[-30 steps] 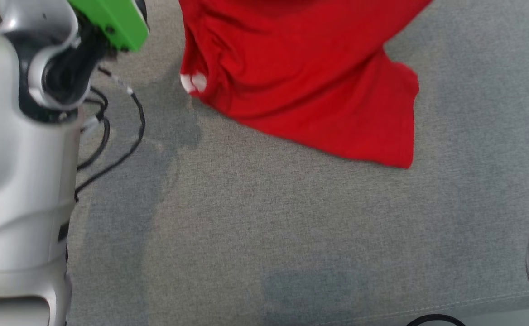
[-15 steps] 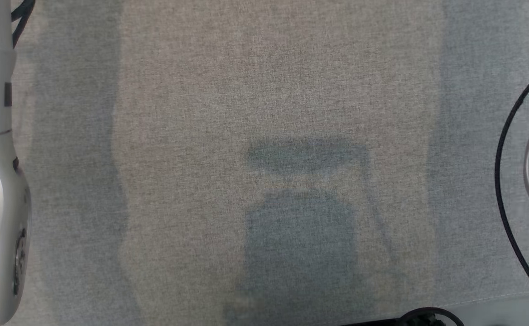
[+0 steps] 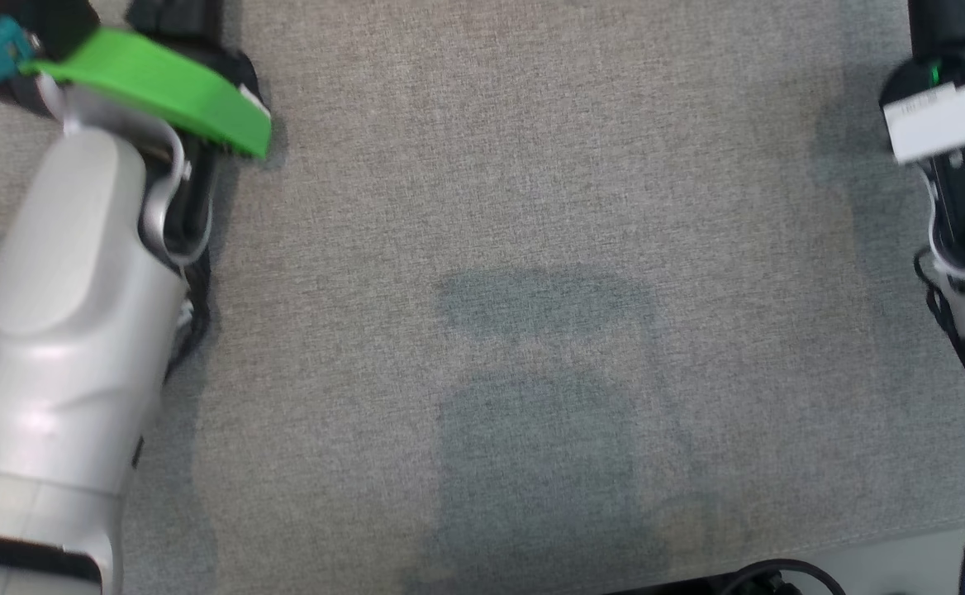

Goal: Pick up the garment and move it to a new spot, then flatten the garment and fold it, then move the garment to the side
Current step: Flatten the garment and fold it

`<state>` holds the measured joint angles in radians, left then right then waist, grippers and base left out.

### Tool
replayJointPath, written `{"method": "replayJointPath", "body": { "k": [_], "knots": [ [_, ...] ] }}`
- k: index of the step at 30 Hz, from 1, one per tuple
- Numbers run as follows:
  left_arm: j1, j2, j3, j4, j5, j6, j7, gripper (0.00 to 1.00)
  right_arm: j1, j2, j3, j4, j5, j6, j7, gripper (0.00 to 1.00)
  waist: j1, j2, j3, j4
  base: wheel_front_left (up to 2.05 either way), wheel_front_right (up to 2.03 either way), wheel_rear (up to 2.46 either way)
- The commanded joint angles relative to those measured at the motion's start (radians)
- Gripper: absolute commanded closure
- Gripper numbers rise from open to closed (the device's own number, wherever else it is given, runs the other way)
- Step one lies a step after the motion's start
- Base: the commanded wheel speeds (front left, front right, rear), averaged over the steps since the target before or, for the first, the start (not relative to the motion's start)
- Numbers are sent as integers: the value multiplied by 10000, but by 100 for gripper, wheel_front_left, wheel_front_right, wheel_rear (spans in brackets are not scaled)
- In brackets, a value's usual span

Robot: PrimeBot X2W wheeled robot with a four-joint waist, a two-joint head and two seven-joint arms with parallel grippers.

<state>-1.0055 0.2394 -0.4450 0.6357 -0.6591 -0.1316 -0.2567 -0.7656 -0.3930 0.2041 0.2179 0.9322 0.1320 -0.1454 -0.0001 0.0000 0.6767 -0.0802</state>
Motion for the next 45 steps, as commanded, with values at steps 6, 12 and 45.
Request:
{"method": "replayJointPath", "body": {
  "k": [6, 12, 45],
  "knots": [
    [3352, 379, -926, -996, -390, 31, -20, 100, 2980, -1032, 306, -473, 485, -22, -470, 100, 1, 0, -1783, 287, 0, 0, 0],
    [6415, 557, -1387, -2064, -283, 593, -14, 100, 5676, -1584, 513, -546, 516, -29, -725, 100, 1, 0, -3106, 490, 0, 0, 0],
    [6320, -269, -971, -7107, -1511, 3996, 3291, 100, 3092, -1991, -199, -1486, 602, -18, 2212, 100, 1, 0, -2121, 1577, 0, 0, 0]
  ]
}}
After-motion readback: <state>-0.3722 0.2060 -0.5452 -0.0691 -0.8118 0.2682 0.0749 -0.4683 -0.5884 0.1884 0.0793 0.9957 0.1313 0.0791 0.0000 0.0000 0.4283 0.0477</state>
